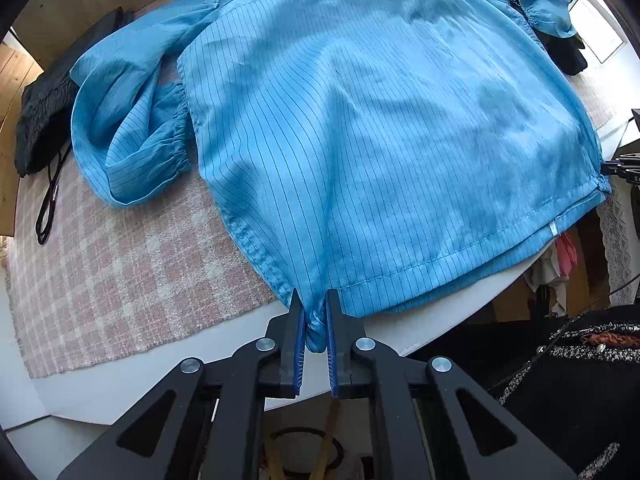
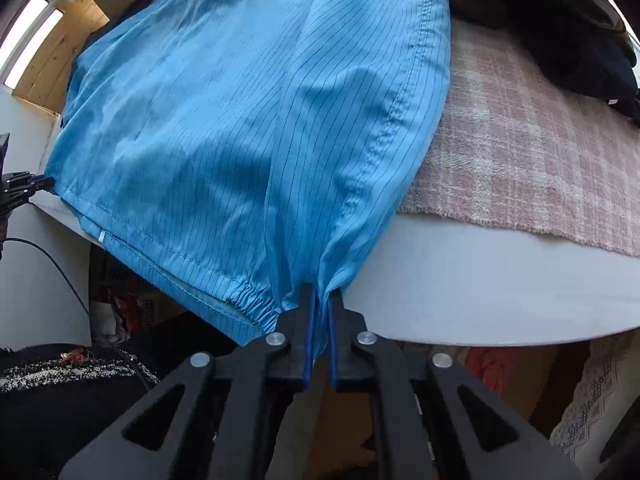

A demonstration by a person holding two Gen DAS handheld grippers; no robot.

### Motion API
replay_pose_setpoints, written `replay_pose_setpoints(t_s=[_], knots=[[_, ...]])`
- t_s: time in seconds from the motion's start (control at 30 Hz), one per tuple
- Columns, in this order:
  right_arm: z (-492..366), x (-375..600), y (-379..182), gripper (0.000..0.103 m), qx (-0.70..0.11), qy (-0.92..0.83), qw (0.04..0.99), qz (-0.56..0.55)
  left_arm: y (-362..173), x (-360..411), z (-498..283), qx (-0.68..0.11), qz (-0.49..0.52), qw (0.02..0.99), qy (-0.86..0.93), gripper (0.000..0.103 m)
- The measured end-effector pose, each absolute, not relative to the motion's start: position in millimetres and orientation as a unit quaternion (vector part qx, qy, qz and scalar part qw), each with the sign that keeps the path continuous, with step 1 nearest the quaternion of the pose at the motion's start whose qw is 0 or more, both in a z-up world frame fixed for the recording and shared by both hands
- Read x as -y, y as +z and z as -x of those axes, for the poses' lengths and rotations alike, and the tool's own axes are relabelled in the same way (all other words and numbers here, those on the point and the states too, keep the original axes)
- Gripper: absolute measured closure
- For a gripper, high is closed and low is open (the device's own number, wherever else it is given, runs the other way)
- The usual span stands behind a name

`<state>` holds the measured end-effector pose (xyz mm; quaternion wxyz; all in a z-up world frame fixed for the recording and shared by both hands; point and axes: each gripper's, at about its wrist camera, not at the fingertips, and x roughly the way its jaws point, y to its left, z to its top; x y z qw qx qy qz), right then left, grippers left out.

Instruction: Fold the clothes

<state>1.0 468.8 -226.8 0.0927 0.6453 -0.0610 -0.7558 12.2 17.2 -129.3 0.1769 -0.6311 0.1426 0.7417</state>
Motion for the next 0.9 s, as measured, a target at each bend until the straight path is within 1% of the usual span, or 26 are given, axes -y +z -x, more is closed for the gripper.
replay_pose_setpoints(t_s=[0.2, 0.3, 0.4, 0.47, 0.53, 0.57, 0.6, 0.67, 0.7, 0.73, 0.77, 0.8, 0.9], knots=[[-16, -479, -191, 0.099, 0.054, -0.763, 0.095, -0.637, -94, -7, -53, -0.133, 0.63, 0.201, 0.739, 0.095], [-29, -480, -185, 0.098, 0.057, -0.759, 0.099, -0.642, -81, -5, -73, -0.138, 0.633, 0.206, 0.734, 0.095], [-36, -475, -208, 0.098, 0.027, -0.735, 0.077, -0.673, -87, -6, -90, -0.123, 0.651, 0.216, 0.717, 0.094], [-35, -480, -225, 0.098, 0.03, -0.716, 0.059, -0.695, -105, -10, -97, -0.129, 0.668, 0.218, 0.7, 0.091], [-34, -486, -239, 0.09, 0.032, -0.699, 0.043, -0.713, -123, -14, -105, -0.134, 0.683, 0.219, 0.683, 0.089], [-37, -492, -233, 0.09, 0.032, -0.7, 0.047, -0.712, -124, -13, -104, -0.126, 0.684, 0.217, 0.685, 0.088], [-36, -493, -224, 0.089, 0.034, -0.706, 0.055, -0.705, -116, -7, -107, -0.116, 0.681, 0.218, 0.69, 0.086], [-33, -502, -200, 0.084, 0.042, -0.721, 0.072, -0.688, -99, 6, -114, -0.096, 0.674, 0.218, 0.7, 0.084], [-28, -506, -188, 0.077, 0.043, -0.732, 0.073, -0.676, -89, 12, -111, -0.093, 0.668, 0.212, 0.708, 0.084], [-23, -510, -178, 0.067, 0.042, -0.742, 0.073, -0.665, -79, 18, -108, -0.091, 0.661, 0.206, 0.716, 0.084], [-17, -513, -171, 0.063, 0.034, -0.749, 0.069, -0.658, -70, 25, -102, -0.094, 0.655, 0.196, 0.723, 0.085], [-10, -517, -164, 0.062, 0.027, -0.756, 0.065, -0.651, -60, 33, -96, -0.097, 0.649, 0.186, 0.731, 0.085], [26, -535, -156, 0.062, 0.031, -0.782, 0.043, -0.621, -48, 57, -46, -0.098, 0.627, 0.16, 0.756, 0.084]])
